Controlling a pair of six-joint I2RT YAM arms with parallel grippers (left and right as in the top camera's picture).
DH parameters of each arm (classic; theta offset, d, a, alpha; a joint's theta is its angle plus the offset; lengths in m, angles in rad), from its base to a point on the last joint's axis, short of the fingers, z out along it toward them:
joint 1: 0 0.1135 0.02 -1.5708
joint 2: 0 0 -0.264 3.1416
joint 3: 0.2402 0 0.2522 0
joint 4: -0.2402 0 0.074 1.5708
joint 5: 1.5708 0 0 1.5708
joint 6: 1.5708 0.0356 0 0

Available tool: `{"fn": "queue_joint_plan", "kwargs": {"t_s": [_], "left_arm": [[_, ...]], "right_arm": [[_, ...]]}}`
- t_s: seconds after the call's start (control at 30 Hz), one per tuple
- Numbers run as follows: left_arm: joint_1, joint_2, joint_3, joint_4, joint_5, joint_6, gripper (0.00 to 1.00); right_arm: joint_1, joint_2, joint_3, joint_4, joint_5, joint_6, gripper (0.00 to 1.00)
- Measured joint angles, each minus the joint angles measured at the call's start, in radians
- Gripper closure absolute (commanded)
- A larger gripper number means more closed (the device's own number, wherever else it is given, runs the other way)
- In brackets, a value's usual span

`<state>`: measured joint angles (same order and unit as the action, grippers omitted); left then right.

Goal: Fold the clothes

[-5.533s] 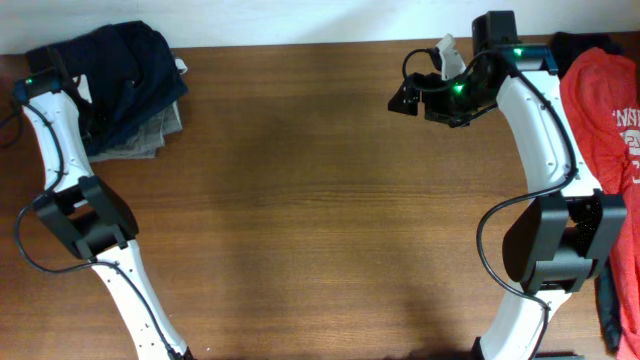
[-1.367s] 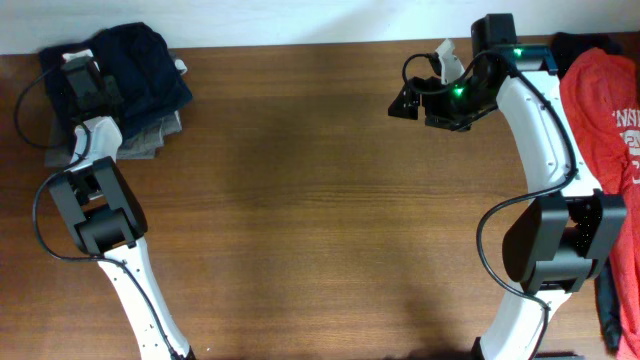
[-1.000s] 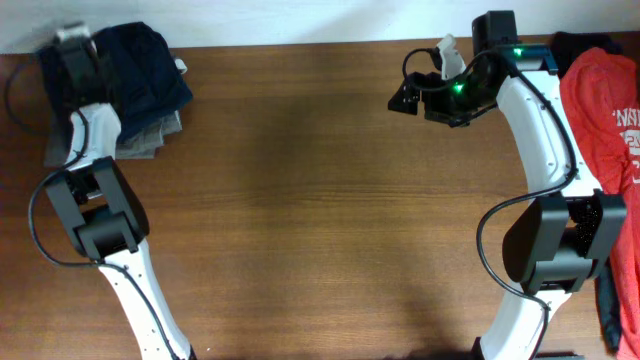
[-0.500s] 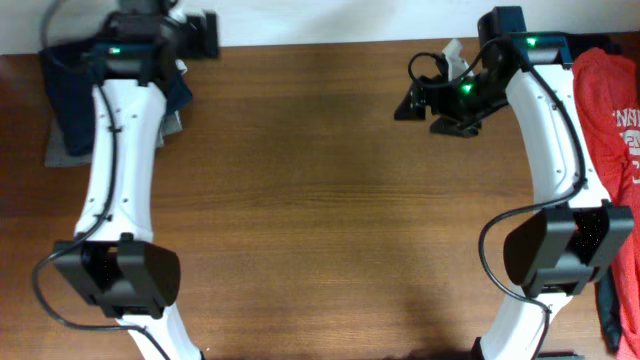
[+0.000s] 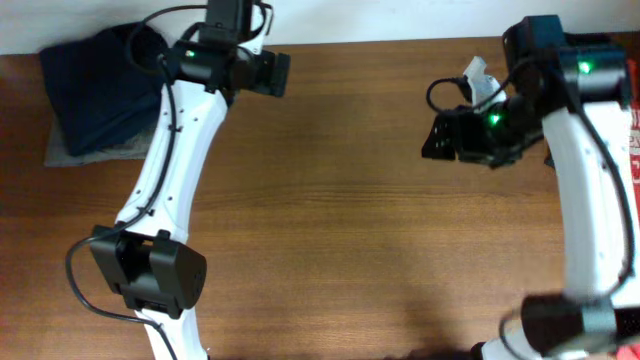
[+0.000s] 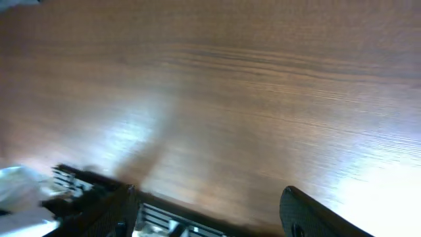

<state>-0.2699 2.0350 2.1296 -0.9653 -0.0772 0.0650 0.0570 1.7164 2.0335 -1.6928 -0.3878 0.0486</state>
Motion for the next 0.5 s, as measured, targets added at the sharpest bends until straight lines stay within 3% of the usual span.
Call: {"fn": "queue_joint_plan", "kwargs": {"t_s": [0.03, 0.1, 0.5], "left_arm": [[-0.007, 0.000, 0.000, 0.000, 0.000, 0.000, 0.01], [-0.017, 0.000, 0.000, 0.000, 0.000, 0.000, 0.01], [-0.027, 0.000, 0.000, 0.000, 0.000, 0.000, 0.01]], "right_arm": [[0.023, -0.032, -0.012, 0.001, 0.016, 0.001, 0.26], [0.073, -0.097, -0.040, 0.000, 0.056, 0.017, 0.01], [0.231, -0.293, -0.172, 0.000, 0.279, 0.211, 0.01]]}}
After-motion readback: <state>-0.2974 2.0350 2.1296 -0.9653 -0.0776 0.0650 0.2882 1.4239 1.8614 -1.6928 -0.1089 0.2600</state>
